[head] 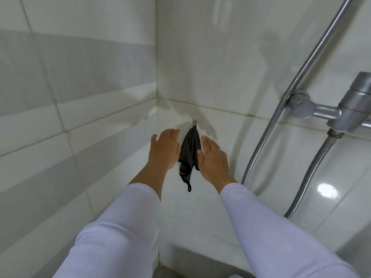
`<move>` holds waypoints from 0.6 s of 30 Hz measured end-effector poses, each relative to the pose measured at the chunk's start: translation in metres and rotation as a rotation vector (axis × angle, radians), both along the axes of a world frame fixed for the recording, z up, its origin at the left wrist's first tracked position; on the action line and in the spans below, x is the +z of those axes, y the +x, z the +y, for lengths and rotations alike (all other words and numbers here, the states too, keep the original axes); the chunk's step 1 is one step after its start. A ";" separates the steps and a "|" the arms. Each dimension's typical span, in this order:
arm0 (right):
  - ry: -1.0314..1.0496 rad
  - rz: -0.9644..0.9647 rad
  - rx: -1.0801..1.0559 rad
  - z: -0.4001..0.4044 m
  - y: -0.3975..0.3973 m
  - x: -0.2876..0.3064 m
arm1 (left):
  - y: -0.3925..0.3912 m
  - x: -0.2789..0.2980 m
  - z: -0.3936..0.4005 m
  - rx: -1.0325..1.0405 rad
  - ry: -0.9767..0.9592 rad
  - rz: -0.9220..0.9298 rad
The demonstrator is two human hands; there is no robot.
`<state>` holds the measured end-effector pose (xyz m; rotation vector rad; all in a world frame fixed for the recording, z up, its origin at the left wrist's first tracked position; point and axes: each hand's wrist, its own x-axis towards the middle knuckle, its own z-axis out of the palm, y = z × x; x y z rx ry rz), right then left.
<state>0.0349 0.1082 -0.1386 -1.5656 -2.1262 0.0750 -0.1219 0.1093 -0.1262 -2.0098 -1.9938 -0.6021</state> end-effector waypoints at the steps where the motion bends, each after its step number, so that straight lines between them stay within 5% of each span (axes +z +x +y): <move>1: -0.005 0.030 -0.003 0.005 -0.002 -0.004 | 0.002 -0.004 0.008 0.004 -0.014 0.003; 8: -0.058 0.489 -0.054 0.035 -0.017 -0.024 | 0.005 -0.023 0.049 0.045 -0.203 -0.179; 18: -0.166 0.558 -0.162 0.046 -0.020 -0.023 | -0.002 -0.030 0.058 -0.016 -0.236 -0.466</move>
